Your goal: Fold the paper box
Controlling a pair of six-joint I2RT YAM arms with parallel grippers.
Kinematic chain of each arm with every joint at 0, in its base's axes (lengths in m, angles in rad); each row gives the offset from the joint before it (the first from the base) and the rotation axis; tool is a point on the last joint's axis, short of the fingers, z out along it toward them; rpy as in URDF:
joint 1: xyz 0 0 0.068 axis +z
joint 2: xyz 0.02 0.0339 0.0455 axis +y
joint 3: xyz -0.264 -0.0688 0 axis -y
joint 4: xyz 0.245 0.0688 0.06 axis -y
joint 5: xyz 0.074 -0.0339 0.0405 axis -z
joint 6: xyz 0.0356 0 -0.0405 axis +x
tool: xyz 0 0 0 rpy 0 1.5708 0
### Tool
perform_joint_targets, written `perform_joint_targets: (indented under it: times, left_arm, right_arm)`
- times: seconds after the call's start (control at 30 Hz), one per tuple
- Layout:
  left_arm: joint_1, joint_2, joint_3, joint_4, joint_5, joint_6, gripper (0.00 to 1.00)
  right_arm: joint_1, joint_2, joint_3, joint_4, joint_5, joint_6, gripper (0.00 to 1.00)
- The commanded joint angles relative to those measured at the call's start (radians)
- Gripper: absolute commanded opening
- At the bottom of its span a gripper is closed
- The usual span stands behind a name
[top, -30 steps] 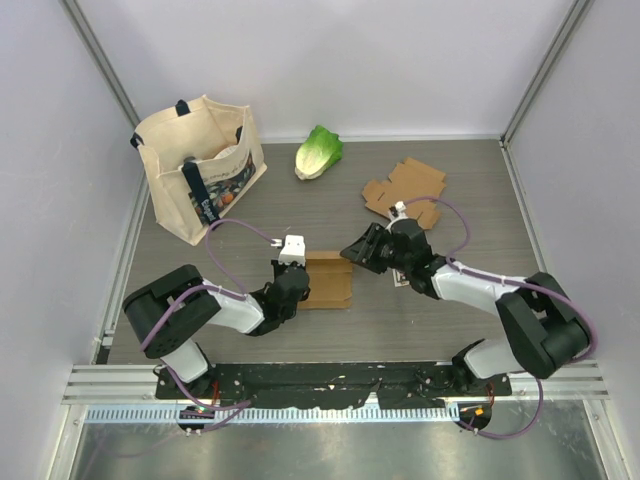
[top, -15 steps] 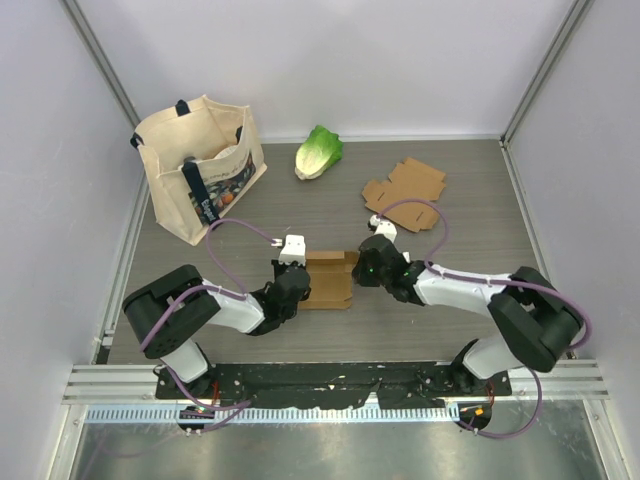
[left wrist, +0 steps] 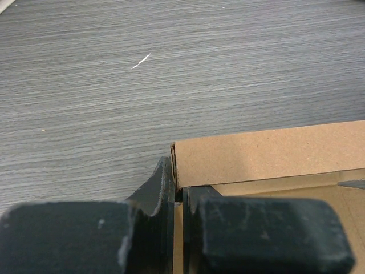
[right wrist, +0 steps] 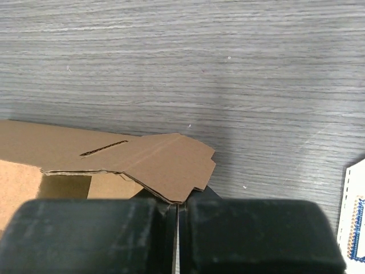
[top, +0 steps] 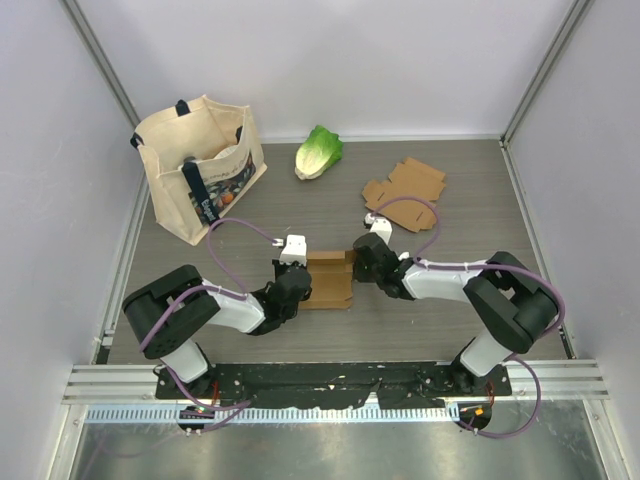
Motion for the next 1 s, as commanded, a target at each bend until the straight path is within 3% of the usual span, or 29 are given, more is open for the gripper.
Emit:
perform_joint_targets:
  times: [0.0,0.23,0.67,0.8,0.97]
  left_arm:
    - [-0.010,-0.013,0.016,-0.028,-0.010,-0.010,0.00]
    - [-0.013,-0.013,0.016,-0.028,-0.010,-0.010,0.00]
    - [-0.017,-0.015,0.013,-0.030,-0.019,-0.012,0.00]
    - [-0.017,-0.010,0.013,-0.030,-0.019,-0.013,0.00]
    - [-0.019,-0.007,0.018,-0.030,-0.019,-0.015,0.00]
  right_arm:
    - [0.005,0.019,0.018,0.089,-0.035,-0.019,0.00]
    - [0.002,-0.073,-0.042,0.225,-0.147,0.046,0.01]
    - [-0.002,0.007,-0.039,0.223,-0.193,0.075,0.00]
    - [-0.002,-0.131,-0.021,0.022,-0.207,0.012,0.01]
    - [-0.015,-0.265,0.076,-0.332,-0.143,-0.141,0.12]
